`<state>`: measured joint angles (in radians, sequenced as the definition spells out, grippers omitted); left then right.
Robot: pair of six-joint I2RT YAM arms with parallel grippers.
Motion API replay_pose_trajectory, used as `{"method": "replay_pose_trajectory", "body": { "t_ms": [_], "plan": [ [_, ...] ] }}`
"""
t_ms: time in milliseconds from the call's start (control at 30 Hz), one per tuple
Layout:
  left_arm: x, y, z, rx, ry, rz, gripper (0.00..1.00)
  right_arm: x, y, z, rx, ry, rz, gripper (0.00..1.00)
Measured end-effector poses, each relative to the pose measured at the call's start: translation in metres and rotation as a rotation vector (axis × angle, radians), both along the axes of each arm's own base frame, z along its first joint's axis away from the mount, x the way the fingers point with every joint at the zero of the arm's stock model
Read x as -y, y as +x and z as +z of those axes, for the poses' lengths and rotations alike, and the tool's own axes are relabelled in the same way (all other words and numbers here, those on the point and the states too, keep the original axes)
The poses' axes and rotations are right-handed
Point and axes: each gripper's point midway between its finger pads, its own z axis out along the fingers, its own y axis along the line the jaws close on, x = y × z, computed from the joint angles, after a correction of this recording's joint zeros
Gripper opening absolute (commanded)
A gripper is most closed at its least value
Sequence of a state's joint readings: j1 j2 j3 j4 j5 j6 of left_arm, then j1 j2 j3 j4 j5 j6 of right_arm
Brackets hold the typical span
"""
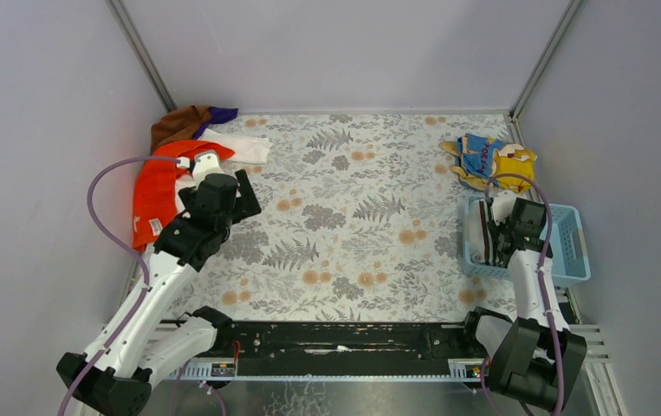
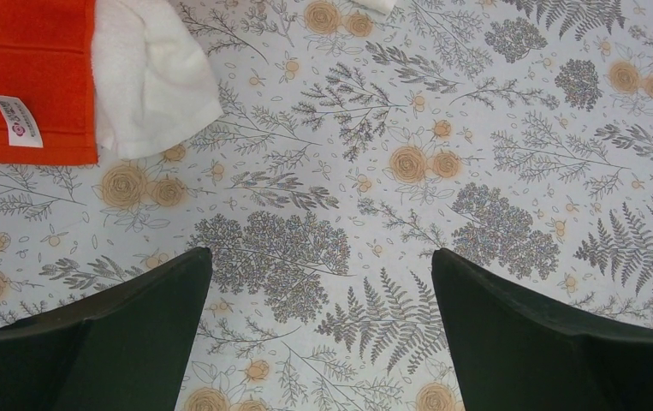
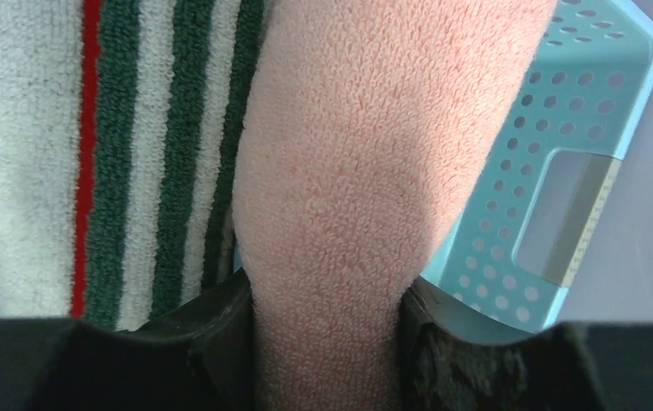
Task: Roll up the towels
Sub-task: Place the towel in the bin.
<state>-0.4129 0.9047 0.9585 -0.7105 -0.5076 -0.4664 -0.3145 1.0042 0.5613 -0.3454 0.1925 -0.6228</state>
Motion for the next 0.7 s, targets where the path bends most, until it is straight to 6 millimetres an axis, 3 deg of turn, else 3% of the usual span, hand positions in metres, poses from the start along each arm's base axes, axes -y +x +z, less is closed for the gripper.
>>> {"method": "replay_pose_trajectory", "body": {
  "t_ms": [200, 400, 533, 700],
  "plan": [
    [0.000, 0.000, -0.001, -0.003, 0.003, 0.002, 1.00, -0.014, 0.015, -0.009, 0.039, 0.103, 0.061, 0.00],
    [-0.003, -0.001, -0.004, -0.008, 0.013, 0.011, 1.00, -0.016, 0.020, -0.028, 0.014, 0.178, 0.048, 0.01],
    [-0.003, 0.000, -0.005, -0.011, 0.016, 0.013, 1.00, -0.018, 0.022, -0.038, -0.008, 0.223, 0.034, 0.11],
    [-0.003, 0.000, -0.006, -0.016, 0.018, 0.014, 1.00, -0.023, 0.030, -0.041, 0.006, 0.268, 0.038, 0.31]
  ]
}}
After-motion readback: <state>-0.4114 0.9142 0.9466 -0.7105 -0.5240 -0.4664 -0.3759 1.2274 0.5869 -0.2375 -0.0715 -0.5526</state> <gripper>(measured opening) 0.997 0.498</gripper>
